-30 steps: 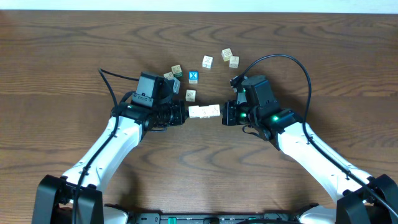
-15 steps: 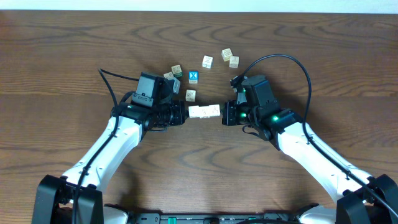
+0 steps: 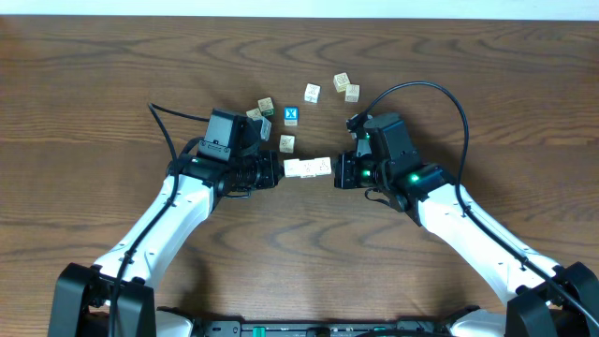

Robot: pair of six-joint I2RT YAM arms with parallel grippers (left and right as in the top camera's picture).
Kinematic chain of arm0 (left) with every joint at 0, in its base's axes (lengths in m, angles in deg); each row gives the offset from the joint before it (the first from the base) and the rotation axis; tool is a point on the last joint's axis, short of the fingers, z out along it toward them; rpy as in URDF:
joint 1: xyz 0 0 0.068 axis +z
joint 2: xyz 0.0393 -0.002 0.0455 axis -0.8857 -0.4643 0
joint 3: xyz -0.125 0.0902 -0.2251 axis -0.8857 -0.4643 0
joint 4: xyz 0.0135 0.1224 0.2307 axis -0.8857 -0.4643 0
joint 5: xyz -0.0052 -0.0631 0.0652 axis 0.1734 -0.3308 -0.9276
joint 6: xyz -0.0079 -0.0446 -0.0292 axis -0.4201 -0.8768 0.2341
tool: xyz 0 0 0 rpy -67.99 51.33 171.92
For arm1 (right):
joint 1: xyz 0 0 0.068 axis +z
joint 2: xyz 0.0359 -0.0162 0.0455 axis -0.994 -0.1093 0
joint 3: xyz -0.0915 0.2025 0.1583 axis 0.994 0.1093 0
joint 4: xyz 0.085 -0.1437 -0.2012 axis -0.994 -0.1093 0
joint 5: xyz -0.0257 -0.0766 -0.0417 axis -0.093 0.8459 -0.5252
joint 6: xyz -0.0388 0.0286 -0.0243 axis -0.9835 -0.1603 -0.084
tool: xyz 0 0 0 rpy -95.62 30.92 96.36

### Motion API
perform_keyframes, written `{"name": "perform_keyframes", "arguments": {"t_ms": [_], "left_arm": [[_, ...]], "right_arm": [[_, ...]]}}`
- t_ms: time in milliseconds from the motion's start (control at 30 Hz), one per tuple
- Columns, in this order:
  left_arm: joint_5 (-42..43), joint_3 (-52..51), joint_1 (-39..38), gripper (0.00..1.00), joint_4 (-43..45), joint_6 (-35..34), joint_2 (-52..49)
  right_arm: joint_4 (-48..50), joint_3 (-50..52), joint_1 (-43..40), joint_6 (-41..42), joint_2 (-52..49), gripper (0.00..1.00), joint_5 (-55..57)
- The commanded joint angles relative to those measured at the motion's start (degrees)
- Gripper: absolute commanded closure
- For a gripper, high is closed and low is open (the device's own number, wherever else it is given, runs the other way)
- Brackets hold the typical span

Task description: Lift 3 blocks

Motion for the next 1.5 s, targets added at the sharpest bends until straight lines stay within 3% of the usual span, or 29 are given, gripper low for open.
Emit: {"name": "perform_keyframes", "arguments": {"t_ms": [0, 1467], "left_arm": [[12.79, 4.74, -2.51, 0.93, 1.88, -0.28, 1.49], [8.2, 4.59, -4.79, 0.93, 0.33, -0.31, -0.13]], "right_arm": [[0.9, -0.87, 2.84, -0.7, -0.37, 0.99, -11.56], [-0.11, -0.87, 4.28, -0.59, -0.37, 0.98, -8.92]]}}
